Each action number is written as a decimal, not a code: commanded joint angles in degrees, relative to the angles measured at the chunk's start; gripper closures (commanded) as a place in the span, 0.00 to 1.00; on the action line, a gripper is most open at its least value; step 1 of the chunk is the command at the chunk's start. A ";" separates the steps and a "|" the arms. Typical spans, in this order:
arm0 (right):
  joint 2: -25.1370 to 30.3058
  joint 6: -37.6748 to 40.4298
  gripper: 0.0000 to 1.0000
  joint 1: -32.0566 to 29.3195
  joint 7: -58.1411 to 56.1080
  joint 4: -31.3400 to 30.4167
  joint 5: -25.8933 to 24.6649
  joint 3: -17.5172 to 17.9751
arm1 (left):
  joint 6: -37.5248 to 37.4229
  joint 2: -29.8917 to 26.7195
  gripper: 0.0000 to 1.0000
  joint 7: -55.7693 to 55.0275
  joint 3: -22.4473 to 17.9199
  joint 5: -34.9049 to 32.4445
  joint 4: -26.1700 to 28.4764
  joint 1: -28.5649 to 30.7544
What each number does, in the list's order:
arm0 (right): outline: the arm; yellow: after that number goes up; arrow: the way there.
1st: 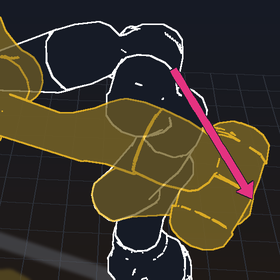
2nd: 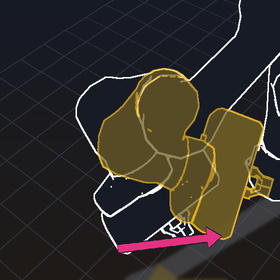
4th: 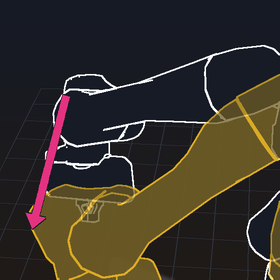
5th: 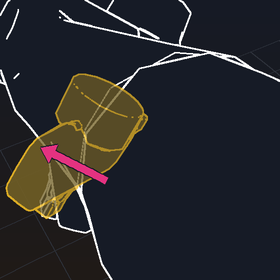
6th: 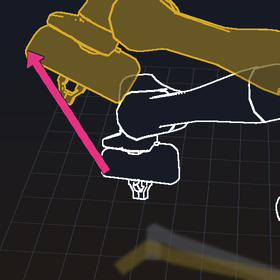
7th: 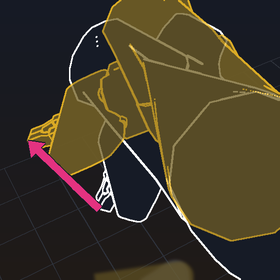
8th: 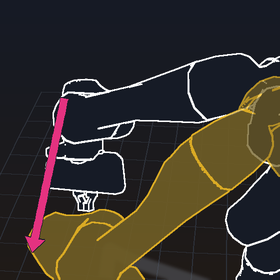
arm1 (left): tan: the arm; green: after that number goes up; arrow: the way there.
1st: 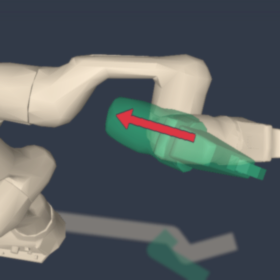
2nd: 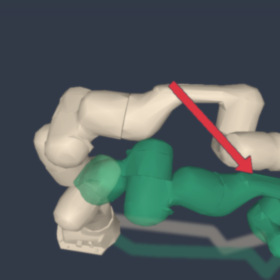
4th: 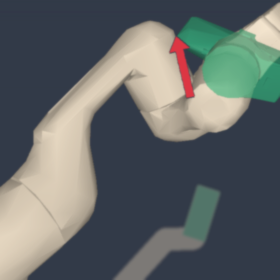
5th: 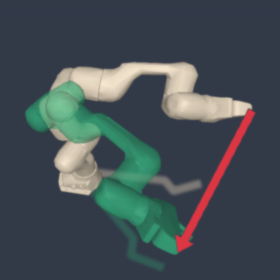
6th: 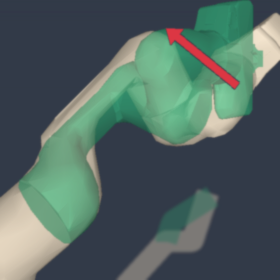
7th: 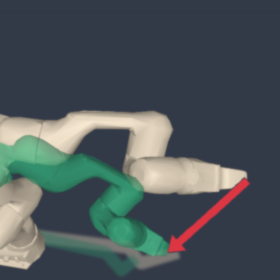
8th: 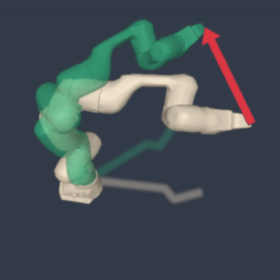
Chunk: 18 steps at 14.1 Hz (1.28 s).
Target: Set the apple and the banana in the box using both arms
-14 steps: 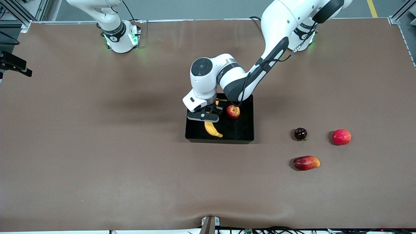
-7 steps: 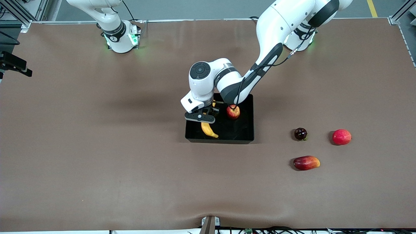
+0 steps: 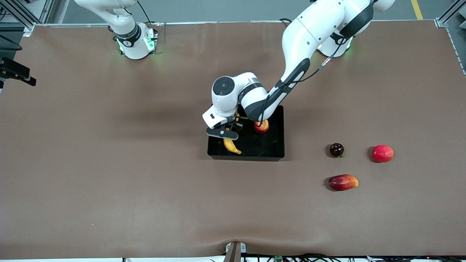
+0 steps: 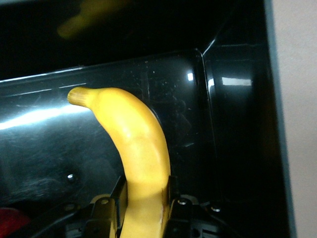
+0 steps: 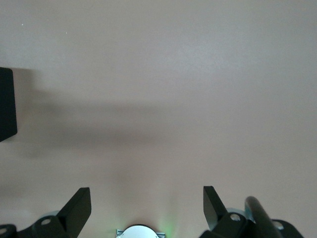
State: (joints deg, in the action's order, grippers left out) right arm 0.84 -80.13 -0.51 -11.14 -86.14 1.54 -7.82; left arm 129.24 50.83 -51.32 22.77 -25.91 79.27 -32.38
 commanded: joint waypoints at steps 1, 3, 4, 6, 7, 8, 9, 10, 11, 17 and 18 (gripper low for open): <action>0.66 0.24 0.00 -0.80 -0.72 -0.43 0.75 0.35 | 0.39 0.15 0.00 0.51 -0.97 -1.94 -1.31 -0.66; 0.57 0.24 0.00 -0.80 -0.72 -0.52 0.75 0.35 | -0.30 -1.52 0.00 0.34 -0.97 -2.39 -1.49 -0.05; 0.57 0.24 0.00 -0.80 -0.72 -0.52 0.75 0.35 | -1.88 -3.53 0.00 0.34 -0.97 -2.39 -1.40 0.30; 0.66 0.24 0.00 -0.80 -0.72 -0.52 0.75 0.35 | -11.16 -8.44 0.00 0.87 -0.89 -1.78 -1.49 2.13; 0.57 0.24 0.00 -0.80 -0.72 -0.52 0.75 0.35 | -14.34 -11.86 0.00 2.78 -0.02 -1.43 -1.40 4.41; 0.57 0.24 0.00 -0.80 -0.72 -0.52 0.75 0.35 | -16.37 -15.29 0.00 4.89 0.34 -0.46 -1.05 6.35; 0.57 0.24 0.00 -0.80 -0.72 -0.52 0.84 0.35 | -19.18 -18.37 0.00 6.13 0.34 1.55 -1.05 8.20; 0.66 0.24 0.00 -0.80 -0.72 -0.52 0.75 0.35 | -21.47 -20.58 0.00 6.23 0.43 3.74 -1.31 10.13; 0.66 0.33 0.00 -0.89 -0.72 -0.52 0.75 0.35 | -23.49 -22.69 0.00 6.32 0.43 6.63 -1.31 12.67; 0.83 0.33 0.00 -0.72 -0.72 -0.52 0.75 0.52 | -36.07 -31.66 0.00 10.60 0.43 10.87 -1.31 26.21; 0.75 0.33 0.00 -0.63 -0.64 -0.52 0.75 0.52 | -36.78 -33.07 0.00 13.76 0.43 11.49 -1.14 28.32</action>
State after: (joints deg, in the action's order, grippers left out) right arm 0.84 -80.12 -0.51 -11.16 -86.26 1.54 -7.70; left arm 94.03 21.62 -41.17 22.76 -16.43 75.87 -7.43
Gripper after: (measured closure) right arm 0.000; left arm 0.000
